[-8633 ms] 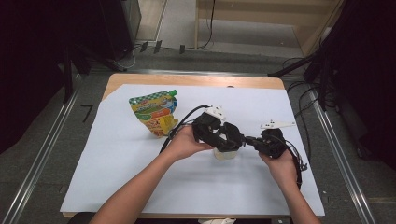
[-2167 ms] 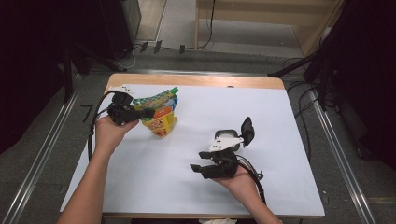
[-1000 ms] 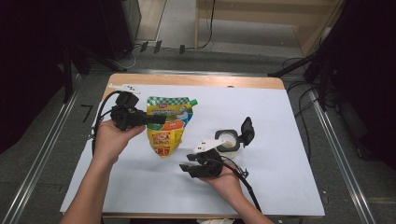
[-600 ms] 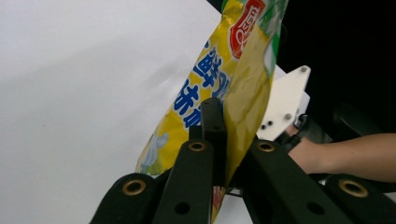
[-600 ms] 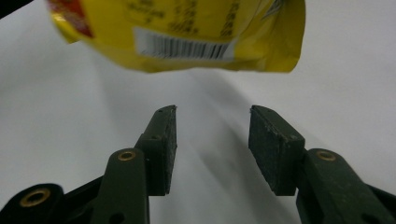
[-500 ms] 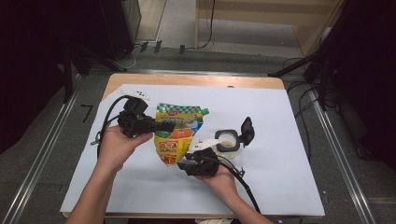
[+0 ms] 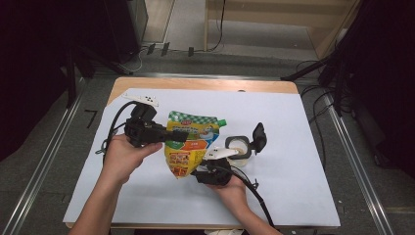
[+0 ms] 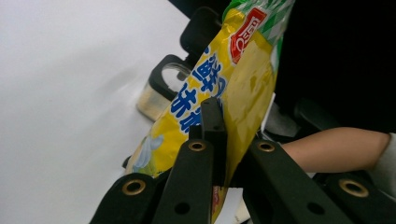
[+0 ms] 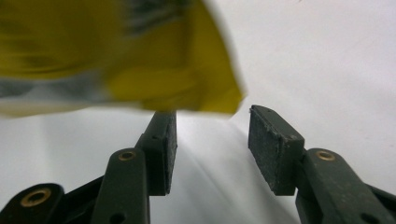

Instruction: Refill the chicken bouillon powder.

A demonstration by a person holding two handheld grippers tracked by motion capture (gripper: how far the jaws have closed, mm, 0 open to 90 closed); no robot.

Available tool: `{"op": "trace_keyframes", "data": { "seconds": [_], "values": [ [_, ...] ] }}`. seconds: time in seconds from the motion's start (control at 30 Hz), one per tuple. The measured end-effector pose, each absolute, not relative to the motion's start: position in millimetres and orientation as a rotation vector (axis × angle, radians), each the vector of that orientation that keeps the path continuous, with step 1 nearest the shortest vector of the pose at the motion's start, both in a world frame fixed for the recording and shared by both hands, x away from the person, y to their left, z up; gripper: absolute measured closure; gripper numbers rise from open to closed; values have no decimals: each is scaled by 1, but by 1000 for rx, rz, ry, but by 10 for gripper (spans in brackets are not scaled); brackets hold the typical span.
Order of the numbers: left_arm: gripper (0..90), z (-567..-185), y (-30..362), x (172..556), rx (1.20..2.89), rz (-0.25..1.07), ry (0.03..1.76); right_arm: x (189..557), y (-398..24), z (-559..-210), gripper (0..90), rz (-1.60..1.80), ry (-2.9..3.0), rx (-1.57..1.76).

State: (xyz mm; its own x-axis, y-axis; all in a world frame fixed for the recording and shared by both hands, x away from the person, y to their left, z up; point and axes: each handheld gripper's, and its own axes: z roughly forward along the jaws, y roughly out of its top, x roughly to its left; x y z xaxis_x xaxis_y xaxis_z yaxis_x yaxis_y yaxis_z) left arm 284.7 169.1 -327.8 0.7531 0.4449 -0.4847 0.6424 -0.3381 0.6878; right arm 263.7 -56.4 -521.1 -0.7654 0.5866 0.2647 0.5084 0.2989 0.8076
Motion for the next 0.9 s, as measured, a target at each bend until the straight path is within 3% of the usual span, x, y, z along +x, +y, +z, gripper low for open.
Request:
{"op": "trace_keyframes", "data": {
  "seconds": [0.27, 0.9],
  "values": [
    [900, -335, 173, 290, 1960, -282, 862, 255, -59, -512, 564, 1592, 2372, 931],
    [863, -343, 167, 292, 2004, -176, 903, 236, -48, -500, 545, 1516, 2424, 703]
  ]
}}
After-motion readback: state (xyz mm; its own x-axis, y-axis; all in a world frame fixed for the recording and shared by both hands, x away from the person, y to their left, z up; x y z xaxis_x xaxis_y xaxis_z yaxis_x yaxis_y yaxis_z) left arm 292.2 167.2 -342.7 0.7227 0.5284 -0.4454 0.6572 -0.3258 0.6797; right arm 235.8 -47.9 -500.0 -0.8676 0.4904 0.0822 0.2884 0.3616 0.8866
